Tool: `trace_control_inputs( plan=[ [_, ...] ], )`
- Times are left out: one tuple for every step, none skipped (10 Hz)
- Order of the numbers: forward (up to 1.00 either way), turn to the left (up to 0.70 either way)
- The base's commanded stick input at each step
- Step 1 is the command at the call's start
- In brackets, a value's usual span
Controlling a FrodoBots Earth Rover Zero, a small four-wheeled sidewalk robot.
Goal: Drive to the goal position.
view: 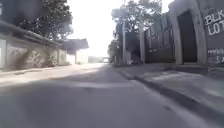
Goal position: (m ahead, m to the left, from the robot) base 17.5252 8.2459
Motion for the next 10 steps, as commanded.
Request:
trace_control_inputs(
  plan=[
    [1.0, -0.07],
    [1.0, -0.27],
    [1.0, -0.32],
    [1.0, -0.27],
    [1.0, 0.0],
    [1.0, -0.02],
    [1.0, -0.02],
    [1.0, -0.02],
    [1.0, -0.02],
    [1.0, 0.0]
  ],
)
